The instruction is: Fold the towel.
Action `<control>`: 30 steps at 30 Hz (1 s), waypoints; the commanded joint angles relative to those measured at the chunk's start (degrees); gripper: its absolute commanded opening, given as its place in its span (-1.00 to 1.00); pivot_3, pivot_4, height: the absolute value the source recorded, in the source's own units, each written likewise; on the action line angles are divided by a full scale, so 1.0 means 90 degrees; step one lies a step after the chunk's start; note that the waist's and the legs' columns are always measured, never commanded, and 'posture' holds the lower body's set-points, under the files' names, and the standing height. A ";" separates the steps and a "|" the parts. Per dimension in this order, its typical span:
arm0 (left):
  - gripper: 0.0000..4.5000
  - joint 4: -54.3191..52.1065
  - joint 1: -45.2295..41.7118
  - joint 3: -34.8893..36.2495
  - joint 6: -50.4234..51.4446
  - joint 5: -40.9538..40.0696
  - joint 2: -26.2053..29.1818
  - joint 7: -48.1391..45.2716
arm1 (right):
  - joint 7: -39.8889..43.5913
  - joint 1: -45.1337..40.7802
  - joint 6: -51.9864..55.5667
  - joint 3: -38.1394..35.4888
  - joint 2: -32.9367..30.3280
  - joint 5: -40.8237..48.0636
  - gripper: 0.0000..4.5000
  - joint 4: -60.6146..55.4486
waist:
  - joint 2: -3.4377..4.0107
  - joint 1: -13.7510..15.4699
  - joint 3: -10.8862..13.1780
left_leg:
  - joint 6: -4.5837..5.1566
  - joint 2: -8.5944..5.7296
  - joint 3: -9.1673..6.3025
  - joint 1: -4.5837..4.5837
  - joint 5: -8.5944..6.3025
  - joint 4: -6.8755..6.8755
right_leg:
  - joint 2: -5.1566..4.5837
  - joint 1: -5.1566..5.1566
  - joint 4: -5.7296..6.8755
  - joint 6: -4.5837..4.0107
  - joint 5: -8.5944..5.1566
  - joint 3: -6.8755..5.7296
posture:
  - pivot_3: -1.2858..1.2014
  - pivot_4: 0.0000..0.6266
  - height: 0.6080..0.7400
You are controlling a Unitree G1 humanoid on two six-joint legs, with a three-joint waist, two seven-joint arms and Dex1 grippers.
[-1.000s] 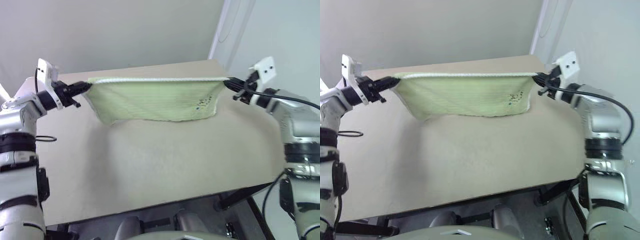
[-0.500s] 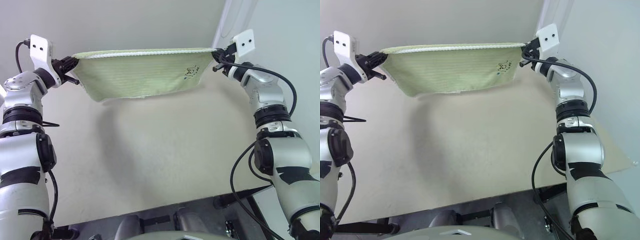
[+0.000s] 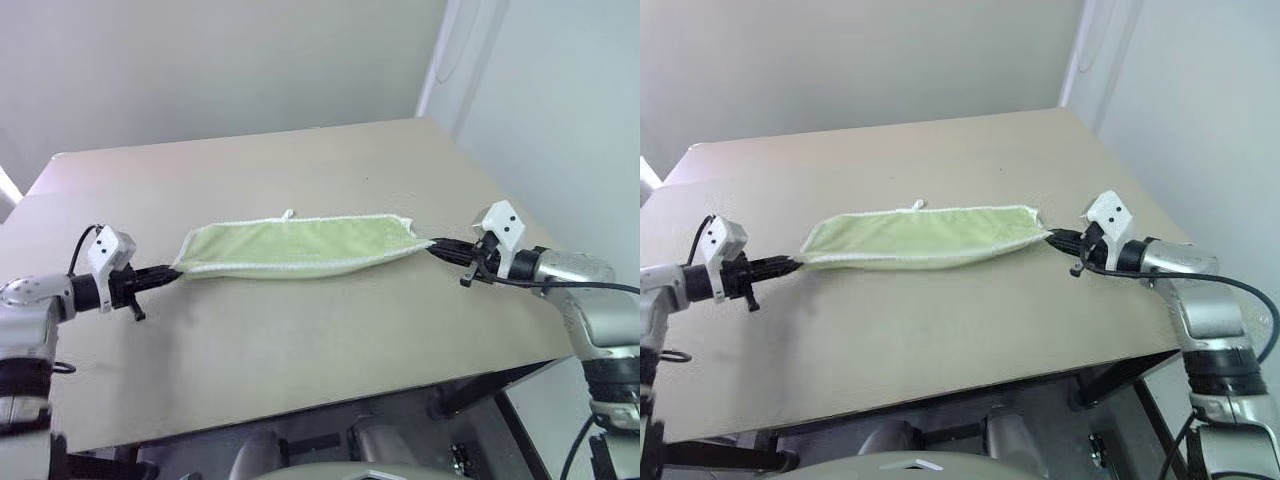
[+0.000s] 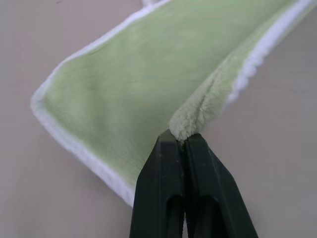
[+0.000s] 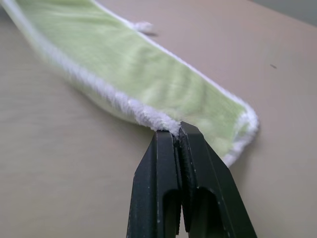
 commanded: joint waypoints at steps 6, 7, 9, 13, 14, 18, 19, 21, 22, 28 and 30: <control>-1.00 -0.1660 0.1620 0.1101 0.1020 -0.0702 0.0584 -0.0025 | 0.0604 0.1783 0.0638 -0.0822 -0.0719 0.0867 -0.98 -0.1717 | 0.0044 -0.0016 0.0001 | -0.0032 0.0097 -0.0005 0.0090 -0.0019 -0.0057 | -0.0026 0.0152 -0.0273 -0.0039 0.0020 -0.0132 | 0.03 -1.00 1.00; -1.00 -0.1748 0.1786 0.1177 0.1068 -0.0722 0.0607 -0.0028 | 0.0683 0.1969 0.0636 -0.0834 -0.0780 0.0901 -0.98 -0.1819 | 0.0035 -0.0015 -0.0001 | -0.0029 0.0100 0.0001 0.0074 -0.0017 -0.0067 | -0.0067 0.0137 -0.0281 -0.0042 0.0023 -0.0162 | 0.03 -1.00 1.00; -1.00 -0.1880 0.2082 0.1278 0.1089 -0.0718 0.0660 -0.0057 | 0.0829 0.2279 0.0536 -0.0788 -0.0916 0.0847 -0.98 -0.1937 | 0.0018 -0.0014 -0.0006 | -0.0009 0.0093 0.0056 0.0076 -0.0005 -0.0056 | -0.0137 0.0123 -0.0239 -0.0042 0.0027 -0.0172 | 0.03 -1.00 1.00; -1.00 -0.1993 0.2354 0.1372 0.1154 -0.0775 0.0679 -0.0067 | 0.0966 0.2436 0.0199 -0.0553 -0.1068 0.0575 -0.98 -0.1799 | 0.0000 0.0009 -0.0009 | -0.0003 0.0085 0.0104 0.0078 -0.0011 -0.0031 | -0.0146 0.0081 -0.0209 -0.0031 0.0033 -0.0171 | 0.03 -1.00 1.00; -1.00 -0.1993 0.2346 0.1377 0.1200 -0.0807 0.0669 -0.0040 | 0.0951 0.2369 0.0173 -0.0512 -0.1049 0.0557 -0.98 -0.1744 | -0.0010 0.0013 -0.0009 | -0.0001 0.0077 0.0105 0.0066 -0.0013 -0.0031 | -0.0141 0.0070 -0.0209 -0.0004 0.0054 -0.0167 | 0.03 -1.00 1.00; -1.00 -0.2026 0.2211 0.1162 0.1339 -0.0820 0.0623 0.0109 | 0.0762 0.1691 0.0236 -0.0204 -0.0820 0.0537 -0.98 -0.1374 | -0.0017 0.0014 -0.0008 | -0.0001 0.0083 0.0101 0.0060 -0.0022 -0.0048 | -0.0109 0.0040 -0.0204 0.0014 0.0107 -0.0165 | 0.03 -1.00 1.00; -1.00 -0.2031 0.2170 0.1121 0.1402 -0.0843 0.0608 0.0140 | 0.0727 0.1530 0.0253 -0.0124 -0.0753 0.0531 -0.98 -0.1258 | -0.0017 0.0014 -0.0008 | 0.0000 0.0086 0.0100 0.0061 -0.0022 -0.0058 | -0.0104 0.0033 -0.0202 0.0009 0.0109 -0.0166 | 0.03 -1.00 1.00; -1.00 -0.1992 0.2073 0.1028 0.1595 -0.0863 0.0623 0.0214 | 0.0651 0.1219 0.0260 0.0068 -0.0637 0.0452 -0.98 -0.0982 | -0.0018 0.0011 -0.0009 | 0.0000 0.0087 0.0100 0.0066 -0.0021 -0.0078 | -0.0098 0.0025 -0.0202 0.0006 0.0110 -0.0166 | 0.03 -1.00 1.00; -1.00 -0.1914 0.1959 0.0976 0.1711 -0.0896 0.0632 0.0229 | 0.0638 0.1055 0.0213 0.0197 -0.0587 0.0364 -0.98 -0.0789 | -0.0018 0.0010 -0.0009 | 0.0001 0.0087 0.0100 0.0066 -0.0020 -0.0086 | -0.0096 0.0023 -0.0202 0.0004 0.0109 -0.0165 | 0.03 -1.00 1.00; -1.00 -0.1149 0.0861 0.0657 0.2143 -0.0965 0.0559 0.0359 | 0.0477 -0.0012 0.0272 0.0618 -0.0129 0.0107 -0.98 0.0274 | -0.0017 0.0010 -0.0008 | 0.0002 0.0085 0.0103 0.0058 -0.0020 -0.0087 | -0.0096 0.0019 -0.0204 0.0002 0.0111 -0.0163 | 0.03 -1.00 1.00; -1.00 -0.0796 0.0476 0.0497 0.2193 -0.0905 0.0510 0.0365 | 0.0398 -0.0350 0.0302 0.0721 0.0038 0.0029 -0.98 0.0618 | -0.0016 0.0008 -0.0007 | 0.0002 0.0084 0.0103 0.0061 -0.0020 -0.0085 | -0.0095 0.0022 -0.0204 0.0002 0.0113 -0.0163 | 0.03 -1.00 1.00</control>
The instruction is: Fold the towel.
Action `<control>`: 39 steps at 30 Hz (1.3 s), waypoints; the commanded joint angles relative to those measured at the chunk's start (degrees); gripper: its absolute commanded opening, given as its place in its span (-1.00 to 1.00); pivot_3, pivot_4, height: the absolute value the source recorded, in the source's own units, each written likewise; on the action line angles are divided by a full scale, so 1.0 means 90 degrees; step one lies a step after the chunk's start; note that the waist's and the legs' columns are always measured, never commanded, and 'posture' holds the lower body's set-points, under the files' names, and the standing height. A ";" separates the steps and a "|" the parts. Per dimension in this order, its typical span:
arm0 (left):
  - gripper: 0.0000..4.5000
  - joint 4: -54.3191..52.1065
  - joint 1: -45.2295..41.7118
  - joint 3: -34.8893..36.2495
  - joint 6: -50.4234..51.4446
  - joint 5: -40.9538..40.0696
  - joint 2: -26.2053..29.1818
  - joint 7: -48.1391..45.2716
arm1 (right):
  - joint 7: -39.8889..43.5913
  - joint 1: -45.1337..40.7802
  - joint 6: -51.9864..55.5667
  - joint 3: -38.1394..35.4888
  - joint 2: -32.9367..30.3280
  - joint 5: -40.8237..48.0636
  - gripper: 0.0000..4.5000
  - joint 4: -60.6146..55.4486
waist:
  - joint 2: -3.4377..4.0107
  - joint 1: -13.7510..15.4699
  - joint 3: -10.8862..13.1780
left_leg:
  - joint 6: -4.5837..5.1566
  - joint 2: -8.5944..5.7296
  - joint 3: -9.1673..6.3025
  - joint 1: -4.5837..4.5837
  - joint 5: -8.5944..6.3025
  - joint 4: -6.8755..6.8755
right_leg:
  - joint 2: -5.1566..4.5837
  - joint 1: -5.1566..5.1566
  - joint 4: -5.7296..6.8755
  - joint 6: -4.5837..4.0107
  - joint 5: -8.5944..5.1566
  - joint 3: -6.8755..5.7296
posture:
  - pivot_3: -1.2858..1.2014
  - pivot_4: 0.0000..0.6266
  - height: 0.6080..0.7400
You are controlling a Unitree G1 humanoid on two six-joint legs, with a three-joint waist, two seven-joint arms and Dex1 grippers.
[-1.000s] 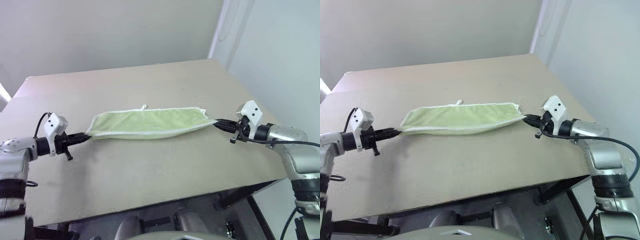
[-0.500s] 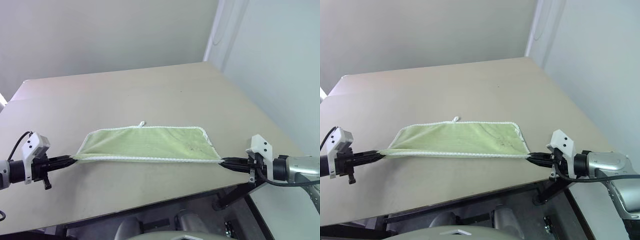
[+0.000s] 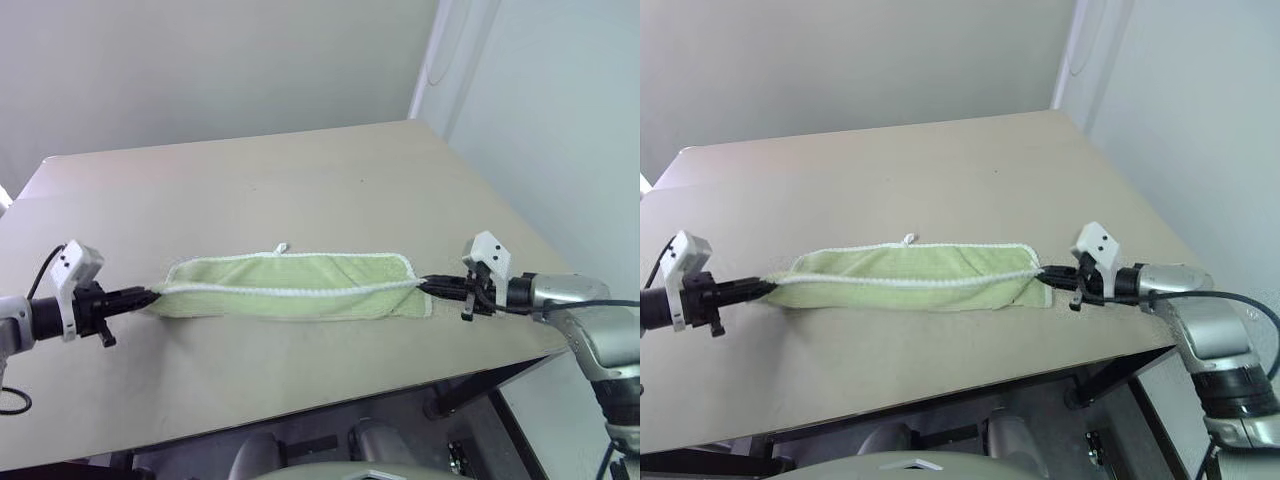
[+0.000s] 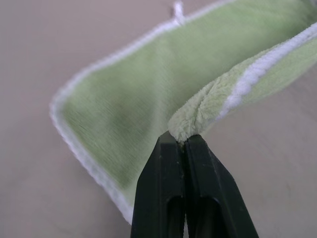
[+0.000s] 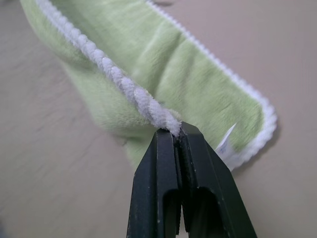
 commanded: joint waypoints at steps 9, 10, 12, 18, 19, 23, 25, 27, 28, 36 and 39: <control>-1.00 0.1961 -0.1639 -0.0915 -0.0483 0.0609 -0.0411 0.0118 | -0.0722 -0.1681 -0.0258 0.0372 0.0887 -0.0796 -0.98 0.2104 | 0.0001 -0.0011 -0.0001 | 0.0000 -0.0001 -0.0001 -0.0002 0.0000 -0.0001 | 0.0004 0.0001 0.0001 -0.0022 0.0017 0.0002 | 0.03 -1.00 1.00; -1.00 0.2077 -0.1737 -0.0958 -0.0570 0.0664 -0.0464 0.0139 | -0.0778 -0.1790 -0.0280 0.0404 0.0952 -0.0866 -0.98 0.2240 | 0.0001 -0.0010 -0.0001 | 0.0000 -0.0001 -0.0001 -0.0001 0.0000 -0.0001 | 0.0004 0.0001 0.0002 -0.0023 0.0018 0.0003 | 0.03 -1.00 1.00; -1.00 0.2271 -0.1895 -0.1001 -0.0693 0.0728 -0.0539 0.0170 | -0.0804 -0.1916 -0.0347 0.0452 0.1032 -0.0977 -0.98 0.2433 | 0.0001 -0.0008 -0.0002 | 0.0001 -0.0001 -0.0001 -0.0002 0.0001 -0.0002 | 0.0005 0.0000 0.0004 -0.0022 0.0019 0.0003 | 0.03 -1.00 1.00; -1.00 0.3176 -0.2716 -0.1136 -0.0953 0.0958 -0.0953 0.0350 | -0.0937 -0.2287 -0.0706 0.0614 0.1456 -0.1325 -0.98 0.3061 | -0.0001 -0.0006 -0.0003 | 0.0001 -0.0002 -0.0005 -0.0004 0.0001 0.0002 | 0.0007 0.0002 0.0007 -0.0004 0.0029 0.0002 | 0.03 -1.00 1.00; -1.00 0.3294 -0.2804 -0.1194 -0.1013 0.1048 -0.1011 0.0385 | -0.0930 -0.2321 -0.0760 0.0643 0.1513 -0.1373 -0.98 0.3120 | -0.0001 -0.0010 -0.0003 | 0.0001 -0.0003 -0.0005 -0.0004 0.0001 0.0003 | 0.0007 0.0003 0.0008 -0.0004 0.0029 0.0002 | 0.03 -1.00 1.00; -0.79 0.3589 -0.3008 -0.1234 -0.1045 0.1127 -0.1145 0.0338 | -0.0919 -0.2446 -0.0862 0.0651 0.1674 -0.1445 -1.00 0.3324 | 0.0000 -0.0032 -0.0003 | 0.0001 -0.0003 -0.0005 -0.0003 0.0001 0.0001 | 0.0007 0.0001 0.0011 -0.0001 0.0031 0.0003 | 0.03 -1.00 1.00; -0.56 0.3651 -0.3047 -0.1216 -0.0954 0.1089 -0.1176 0.0247 | -0.0933 -0.2507 -0.0889 0.0635 0.1747 -0.1464 -0.78 0.3410 | 0.0000 -0.0035 -0.0003 | 0.0001 -0.0002 -0.0006 -0.0003 0.0001 -0.0001 | 0.0009 0.0000 0.0013 0.0000 0.0032 0.0003 | 0.03 -1.00 1.00; -0.24 0.3708 -0.3054 -0.1207 -0.0926 0.1108 -0.1177 0.0252 | -0.0956 -0.2542 -0.0943 0.0631 0.1807 -0.1499 -0.53 0.3466 | 0.0000 -0.0028 -0.0003 | 0.0001 -0.0001 -0.0011 -0.0003 0.0001 -0.0001 | 0.0014 -0.0002 0.0017 0.0001 0.0032 0.0003 | 0.03 -1.00 1.00; -0.06 0.3710 -0.3044 -0.1203 -0.0926 0.1115 -0.1173 0.0259 | -0.0959 -0.2551 -0.0948 0.0623 0.1826 -0.1505 -0.37 0.3481 | 0.0000 -0.0023 -0.0003 | 0.0001 -0.0001 -0.0013 -0.0002 0.0001 0.0000 | 0.0014 -0.0002 0.0021 0.0001 0.0032 0.0002 | 0.03 -1.00 1.00; 0.90 0.4316 -0.3265 -0.0830 -0.1199 0.1165 -0.0930 0.0930 | -0.1365 -0.2496 -0.0979 0.0388 0.1912 -0.1479 0.91 0.3412 | -0.0001 -0.0020 -0.0003 | 0.0001 -0.0002 -0.0019 -0.0002 0.0001 0.0007 | 0.0016 -0.0001 0.0030 0.0001 0.0032 0.0001 | 0.03 -1.00 1.00; 0.90 0.4495 -0.3283 -0.0750 -0.1417 0.1260 -0.0840 0.1173 | -0.1771 -0.2503 -0.0718 0.0010 0.1941 -0.1280 0.99 0.3271 | -0.0001 -0.0020 -0.0004 | 0.0001 -0.0002 -0.0020 -0.0002 0.0001 0.0006 | 0.0016 -0.0001 0.0029 0.0001 0.0032 0.0001 | 0.03 -1.00 1.00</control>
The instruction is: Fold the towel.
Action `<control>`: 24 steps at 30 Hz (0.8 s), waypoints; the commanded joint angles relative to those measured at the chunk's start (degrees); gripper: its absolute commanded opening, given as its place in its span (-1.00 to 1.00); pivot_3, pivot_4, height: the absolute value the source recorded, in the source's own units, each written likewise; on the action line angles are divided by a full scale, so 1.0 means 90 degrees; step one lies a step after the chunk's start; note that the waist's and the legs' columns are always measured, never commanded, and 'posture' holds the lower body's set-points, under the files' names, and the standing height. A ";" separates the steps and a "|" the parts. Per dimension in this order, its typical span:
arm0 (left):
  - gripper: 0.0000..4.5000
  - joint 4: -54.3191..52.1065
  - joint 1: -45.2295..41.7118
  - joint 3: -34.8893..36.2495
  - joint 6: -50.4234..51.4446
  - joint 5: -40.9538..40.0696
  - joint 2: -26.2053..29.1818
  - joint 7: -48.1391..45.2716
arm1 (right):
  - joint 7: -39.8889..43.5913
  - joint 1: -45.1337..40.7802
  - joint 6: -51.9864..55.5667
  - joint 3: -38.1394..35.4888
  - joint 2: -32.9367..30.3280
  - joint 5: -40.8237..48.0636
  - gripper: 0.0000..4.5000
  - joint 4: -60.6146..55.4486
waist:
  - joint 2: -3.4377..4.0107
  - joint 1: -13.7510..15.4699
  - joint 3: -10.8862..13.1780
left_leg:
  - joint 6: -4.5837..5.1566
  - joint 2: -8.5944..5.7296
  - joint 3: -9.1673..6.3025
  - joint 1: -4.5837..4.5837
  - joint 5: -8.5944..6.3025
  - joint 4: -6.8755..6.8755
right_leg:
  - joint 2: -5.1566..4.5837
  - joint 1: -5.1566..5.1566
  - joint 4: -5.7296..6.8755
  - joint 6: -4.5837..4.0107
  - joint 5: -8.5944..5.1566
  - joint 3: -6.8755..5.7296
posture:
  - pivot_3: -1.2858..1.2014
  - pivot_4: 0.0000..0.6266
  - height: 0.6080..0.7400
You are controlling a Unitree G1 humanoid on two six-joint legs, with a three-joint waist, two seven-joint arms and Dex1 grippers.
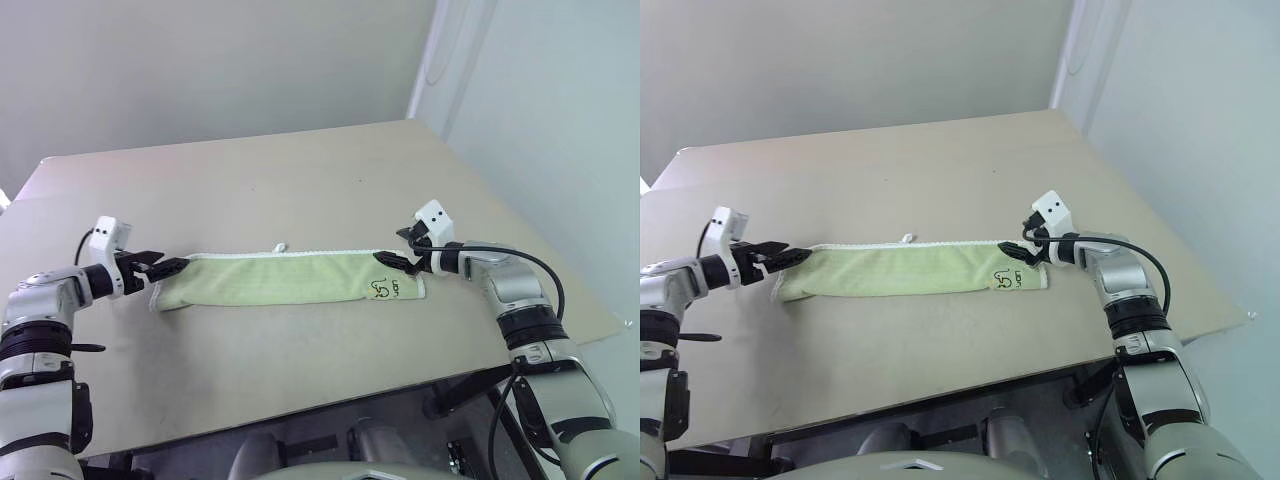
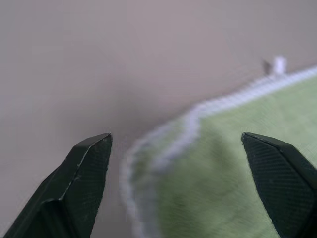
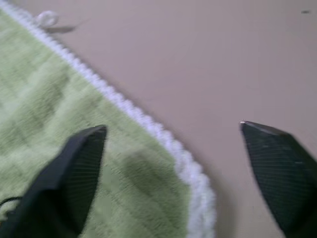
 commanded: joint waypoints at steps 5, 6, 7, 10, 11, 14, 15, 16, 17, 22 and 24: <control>0.90 -0.0102 -0.0081 0.0394 -0.0145 -0.0031 0.0360 0.0139 | -0.0377 0.0203 0.1835 -0.1218 -0.0040 0.1231 0.99 -0.1503 | -0.0001 0.0012 0.0000 | 0.0000 0.0000 -0.0004 -0.0002 0.0000 -0.0002 | 0.0001 -0.0001 0.0001 0.0000 0.0000 -0.0003 | 0.03 -1.00 1.00; 0.90 -0.0328 0.0033 0.0418 -0.0041 -0.0116 0.0401 -0.0041 | -0.0382 0.0322 0.2369 -0.1390 -0.0058 0.1545 0.99 -0.1848 | -0.0001 0.0012 -0.0001 | 0.0000 0.0001 -0.0006 -0.0002 0.0000 -0.0004 | 0.0002 -0.0001 0.0001 0.0000 0.0000 -0.0004 | 0.03 -1.00 1.00; 0.90 -0.0596 0.0160 0.0437 0.0049 -0.0202 0.0438 -0.0207 | -0.0416 0.0422 0.2867 -0.1557 -0.0066 0.1844 0.99 -0.2152 | -0.0002 0.0012 -0.0001 | 0.0000 0.0002 -0.0008 -0.0003 0.0000 -0.0005 | 0.0003 -0.0001 0.0001 -0.0001 0.0000 -0.0004 | 0.03 -1.00 1.00; 0.90 -0.1974 0.0765 0.0559 0.0685 -0.0730 0.0591 -0.0784 | -0.0567 0.0723 0.4523 -0.2253 0.0016 0.2988 0.99 -0.2911 | -0.0001 0.0014 -0.0001 | 0.0000 0.0003 -0.0009 -0.0006 0.0000 -0.0007 | 0.0003 -0.0002 0.0000 -0.0002 -0.0001 -0.0004 | 0.03 -1.00 1.00; 0.90 -0.2459 0.0987 0.0616 0.0934 -0.0931 0.0634 -0.0917 | -0.0614 0.0798 0.5080 -0.2480 0.0051 0.3357 0.99 -0.3057 | -0.0001 0.0012 -0.0001 | 0.0000 0.0004 -0.0008 -0.0006 0.0000 -0.0006 | 0.0002 -0.0001 0.0000 -0.0002 -0.0001 -0.0004 | 0.03 -1.00 1.00; 0.90 -0.3659 0.1612 0.0640 0.1249 -0.1226 0.0642 -0.1040 | -0.1037 0.1009 0.6376 -0.3246 0.0353 0.4135 0.99 -0.3288 | 0.0000 0.0012 -0.0002 | 0.0000 0.0005 -0.0007 -0.0001 0.0000 -0.0006 | 0.0001 -0.0001 0.0001 -0.0005 -0.0003 -0.0003 | 0.03 -1.00 1.00; 0.90 -0.3943 0.1775 0.0622 0.1283 -0.1280 0.0616 -0.1046 | -0.1181 0.1091 0.6642 -0.3429 0.0451 0.4269 0.99 -0.3365 | 0.0001 0.0014 -0.0002 | 0.0000 0.0006 -0.0006 0.0003 0.0000 -0.0006 | 0.0002 0.0001 0.0001 -0.0018 -0.0010 -0.0003 | 0.03 -1.00 1.00; 0.90 -0.4186 0.1926 0.0573 0.1271 -0.1308 0.0570 -0.1050 | -0.1342 0.1144 0.6905 -0.3650 0.0572 0.4371 0.99 -0.3392 | 0.0000 0.0013 -0.0002 | 0.0000 0.0006 -0.0006 0.0005 0.0000 -0.0006 | 0.0003 0.0003 0.0002 -0.0022 -0.0013 -0.0003 | 0.03 -1.00 1.00; 0.90 -0.4357 0.2024 0.0524 0.1265 -0.1319 0.0511 -0.1015 | -0.1502 0.1155 0.7162 -0.3876 0.0691 0.4445 0.99 -0.3374 | 0.0002 0.0013 -0.0002 | 0.0000 0.0008 -0.0007 0.0006 0.0000 -0.0004 | 0.0007 0.0003 0.0003 -0.0023 -0.0014 -0.0002 | 0.03 -1.00 1.00; 0.90 -0.5113 0.2357 0.0019 0.1046 -0.1219 0.0179 -0.1002 | -0.2140 0.1429 0.7732 -0.4385 0.0889 0.4706 0.99 -0.3122 | 0.0005 0.0014 -0.0004 | 0.0001 0.0009 -0.0010 0.0007 0.0000 0.0005 | 0.0020 0.0001 0.0003 -0.0018 -0.0019 0.0009 | 0.03 -1.00 1.00; 0.90 -0.5307 0.2370 -0.0049 0.0955 -0.1294 0.0022 -0.1014 | -0.2287 0.1709 0.7732 -0.4309 0.0795 0.4863 0.99 -0.3138 | 0.0003 0.0018 -0.0004 | 0.0001 0.0009 -0.0011 0.0004 0.0000 0.0004 | 0.0022 0.0003 -0.0004 -0.0018 -0.0020 0.0010 | 0.03 -1.00 1.00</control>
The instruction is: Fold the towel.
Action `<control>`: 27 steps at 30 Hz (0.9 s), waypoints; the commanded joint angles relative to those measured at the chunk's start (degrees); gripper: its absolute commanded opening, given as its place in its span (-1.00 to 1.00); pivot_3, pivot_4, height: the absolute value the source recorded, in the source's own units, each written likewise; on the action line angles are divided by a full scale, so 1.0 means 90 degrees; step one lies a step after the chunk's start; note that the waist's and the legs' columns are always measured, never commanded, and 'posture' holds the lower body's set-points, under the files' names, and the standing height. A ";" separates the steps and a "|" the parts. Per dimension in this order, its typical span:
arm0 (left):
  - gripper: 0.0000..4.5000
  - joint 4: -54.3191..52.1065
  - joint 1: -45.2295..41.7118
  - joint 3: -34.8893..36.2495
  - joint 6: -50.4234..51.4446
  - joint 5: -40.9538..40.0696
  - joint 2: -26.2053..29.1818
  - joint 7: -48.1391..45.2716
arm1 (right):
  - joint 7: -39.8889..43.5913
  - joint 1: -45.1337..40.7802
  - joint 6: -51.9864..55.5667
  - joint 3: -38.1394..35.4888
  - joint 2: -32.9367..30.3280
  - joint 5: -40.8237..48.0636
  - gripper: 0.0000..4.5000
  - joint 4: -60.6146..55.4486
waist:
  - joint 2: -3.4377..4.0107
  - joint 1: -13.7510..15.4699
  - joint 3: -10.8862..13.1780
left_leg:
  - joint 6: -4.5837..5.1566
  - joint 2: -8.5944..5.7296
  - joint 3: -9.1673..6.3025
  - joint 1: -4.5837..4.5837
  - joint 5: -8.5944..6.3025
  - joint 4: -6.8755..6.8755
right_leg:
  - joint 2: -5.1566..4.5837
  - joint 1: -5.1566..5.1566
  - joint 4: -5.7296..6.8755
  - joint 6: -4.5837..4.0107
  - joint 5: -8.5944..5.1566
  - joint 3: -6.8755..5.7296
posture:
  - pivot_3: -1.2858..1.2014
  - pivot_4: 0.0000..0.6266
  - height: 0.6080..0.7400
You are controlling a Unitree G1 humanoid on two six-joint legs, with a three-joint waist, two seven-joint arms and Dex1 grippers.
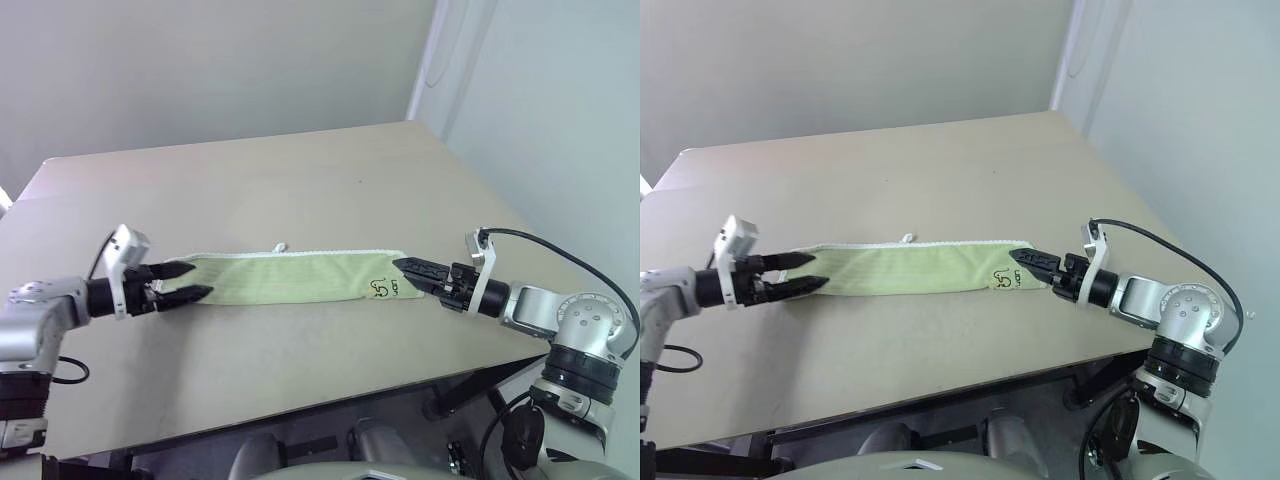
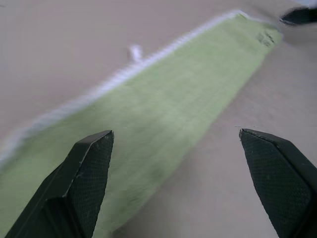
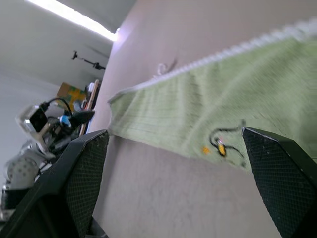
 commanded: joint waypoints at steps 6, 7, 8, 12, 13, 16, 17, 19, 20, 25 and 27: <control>0.90 -0.1172 -0.0154 -0.0231 0.0016 -0.0528 -0.0319 -0.0215 | -0.0855 0.0613 0.0063 -0.0174 -0.0101 0.0808 0.99 0.0302 | 0.0002 -0.0038 0.0000 | 0.0000 0.0001 0.0004 -0.0002 0.0000 -0.0008 | 0.0007 -0.0002 -0.0015 0.0001 0.0000 0.0014 | 0.03 -1.00 1.00; 0.90 -0.1327 -0.0104 -0.0303 -0.0009 -0.0575 -0.0311 -0.0312 | -0.1034 0.0596 0.0063 -0.0300 0.0039 0.0822 0.99 0.0370 | 0.0004 -0.0040 -0.0001 | 0.0000 0.0002 0.0005 0.0000 0.0000 -0.0009 | 0.0013 -0.0002 -0.0015 0.0002 0.0000 0.0020 | 0.03 -1.00 1.00; 0.90 -0.1424 -0.0077 -0.0355 -0.0024 -0.0610 -0.0302 -0.0371 | -0.1171 0.0574 0.0063 -0.0388 0.0132 0.0842 0.99 0.0421 | 0.0004 -0.0037 -0.0002 | 0.0000 0.0002 0.0005 0.0002 0.0000 -0.0009 | 0.0019 -0.0001 -0.0014 0.0002 0.0000 0.0029 | 0.03 -1.00 1.00; 0.90 -0.1539 0.0040 -0.0640 -0.0313 -0.0453 -0.0263 -0.0562 | -0.1787 0.0280 0.0040 -0.0820 0.0727 0.0638 0.99 0.0489 | 0.0005 -0.0093 -0.0005 | 0.0000 0.0004 -0.0001 0.0009 0.0000 -0.0009 | 0.0053 0.0000 -0.0012 -0.0003 0.0003 0.0071 | 0.03 -1.00 1.00; 0.90 -0.1534 0.0009 -0.0659 -0.0294 -0.0475 -0.0285 -0.0530 | -0.1912 0.0199 0.0035 -0.0912 0.0862 0.0606 0.99 0.0497 | 0.0004 -0.0120 -0.0005 | 0.0000 0.0003 -0.0001 0.0010 0.0000 -0.0009 | 0.0055 0.0000 -0.0012 -0.0004 0.0005 0.0077 | 0.03 -1.00 1.00; 0.90 -0.1625 -0.0027 -0.0763 -0.0282 -0.0510 -0.0292 -0.0499 | -0.2263 -0.0031 0.0006 -0.1089 0.1245 0.0521 0.99 0.0476 | 0.0005 -0.0232 -0.0005 | 0.0001 0.0000 -0.0010 0.0011 0.0001 -0.0001 | 0.0059 0.0001 -0.0012 -0.0001 0.0008 0.0081 | 0.03 -1.00 1.00; 0.90 -0.1647 -0.0028 -0.0786 -0.0279 -0.0518 -0.0288 -0.0493 | -0.2360 -0.0071 -0.0034 -0.1102 0.1340 0.0477 0.99 0.0452 | 0.0005 -0.0257 -0.0005 | 0.0001 -0.0001 -0.0009 0.0011 0.0000 -0.0001 | 0.0060 0.0001 -0.0012 0.0000 0.0009 0.0085 | 0.03 -1.00 1.00; 0.90 -0.1653 -0.0036 -0.0805 -0.0278 -0.0521 -0.0289 -0.0468 | -0.2557 -0.0144 -0.0159 -0.1187 0.1520 0.0402 0.99 0.0497 | 0.0004 -0.0305 -0.0006 | 0.0001 -0.0001 -0.0010 0.0011 0.0001 -0.0003 | 0.0060 0.0001 -0.0012 0.0000 0.0009 0.0085 | 0.03 -1.00 1.00; 0.90 -0.1645 -0.0046 -0.0812 -0.0283 -0.0513 -0.0290 -0.0455 | -0.2646 -0.0184 -0.0245 -0.1214 0.1590 0.0344 0.99 0.0555 | 0.0004 -0.0349 -0.0006 | 0.0001 -0.0001 -0.0011 0.0010 0.0000 -0.0004 | 0.0060 0.0001 -0.0013 0.0000 0.0009 0.0085 | 0.03 -1.00 1.00; 0.90 -0.1556 -0.0106 -0.0867 -0.0337 -0.0437 -0.0320 -0.0382 | -0.3127 -0.0499 -0.0756 -0.1341 0.1951 0.0195 0.99 0.0838 | 0.0001 -0.0410 -0.0008 | 0.0001 0.0000 -0.0011 0.0012 0.0000 -0.0005 | 0.0060 0.0001 -0.0014 0.0001 0.0009 0.0087 | 0.03 -1.00 1.00; 0.90 -0.1513 -0.0127 -0.0887 -0.0366 -0.0412 -0.0341 -0.0361 | -0.3281 -0.0627 -0.0913 -0.1294 0.2068 0.0167 0.99 0.0923 | 0.0001 -0.0416 -0.0008 | 0.0001 -0.0001 -0.0014 0.0017 0.0000 -0.0003 | 0.0062 0.0002 -0.0014 0.0001 0.0011 0.0089 | 0.03 -1.00 1.00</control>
